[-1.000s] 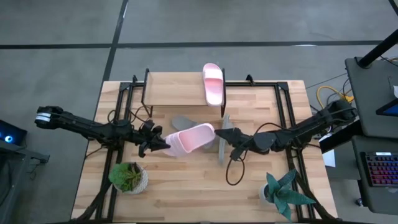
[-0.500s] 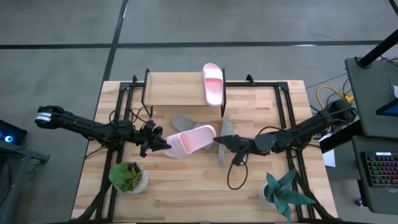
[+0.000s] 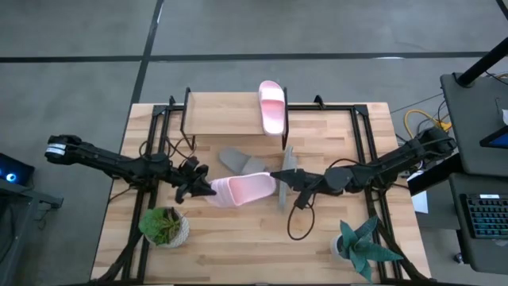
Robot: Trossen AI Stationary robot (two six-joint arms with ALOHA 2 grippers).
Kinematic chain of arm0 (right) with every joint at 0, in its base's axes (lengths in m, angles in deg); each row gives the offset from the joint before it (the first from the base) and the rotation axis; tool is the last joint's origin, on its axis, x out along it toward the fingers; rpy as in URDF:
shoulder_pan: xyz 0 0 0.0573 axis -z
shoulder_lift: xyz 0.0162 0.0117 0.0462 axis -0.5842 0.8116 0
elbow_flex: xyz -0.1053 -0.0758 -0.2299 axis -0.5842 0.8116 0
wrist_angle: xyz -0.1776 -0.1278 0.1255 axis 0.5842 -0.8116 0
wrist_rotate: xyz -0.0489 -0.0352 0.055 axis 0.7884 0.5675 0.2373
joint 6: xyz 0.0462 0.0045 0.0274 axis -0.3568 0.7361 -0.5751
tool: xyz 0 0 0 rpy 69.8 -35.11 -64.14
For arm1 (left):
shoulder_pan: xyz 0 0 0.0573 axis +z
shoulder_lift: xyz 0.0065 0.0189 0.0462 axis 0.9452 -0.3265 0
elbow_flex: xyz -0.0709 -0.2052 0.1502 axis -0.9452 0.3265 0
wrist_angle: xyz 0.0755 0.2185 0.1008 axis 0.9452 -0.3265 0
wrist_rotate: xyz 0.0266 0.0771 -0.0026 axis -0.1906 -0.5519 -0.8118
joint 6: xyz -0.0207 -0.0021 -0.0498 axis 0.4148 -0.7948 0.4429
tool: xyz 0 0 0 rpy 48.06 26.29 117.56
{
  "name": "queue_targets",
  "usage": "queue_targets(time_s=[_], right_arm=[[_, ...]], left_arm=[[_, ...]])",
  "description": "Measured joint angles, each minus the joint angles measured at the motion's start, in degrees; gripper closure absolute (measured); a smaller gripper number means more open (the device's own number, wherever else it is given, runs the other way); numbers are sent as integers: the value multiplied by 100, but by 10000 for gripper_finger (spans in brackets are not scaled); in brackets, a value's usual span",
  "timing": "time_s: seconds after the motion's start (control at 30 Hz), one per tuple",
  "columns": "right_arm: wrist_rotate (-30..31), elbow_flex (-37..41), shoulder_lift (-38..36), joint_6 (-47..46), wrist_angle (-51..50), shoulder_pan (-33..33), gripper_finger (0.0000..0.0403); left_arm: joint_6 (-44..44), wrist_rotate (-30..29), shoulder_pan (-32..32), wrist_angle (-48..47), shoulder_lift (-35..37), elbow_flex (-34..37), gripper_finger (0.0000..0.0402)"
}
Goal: Pick and place slides into the shelf
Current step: Put the pink slipper on the shelf
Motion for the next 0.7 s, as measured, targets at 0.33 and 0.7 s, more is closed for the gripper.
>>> queue_targets(time_s=[0.33,0.7], right_arm=[[-924,2,2,-568,-101,-4,143],[-1459,-183,268,-1075,-109,46,145]], left_arm=[[5,30,0,30,-99,0,401],[33,31,-2,-2,-176,-27,401]])
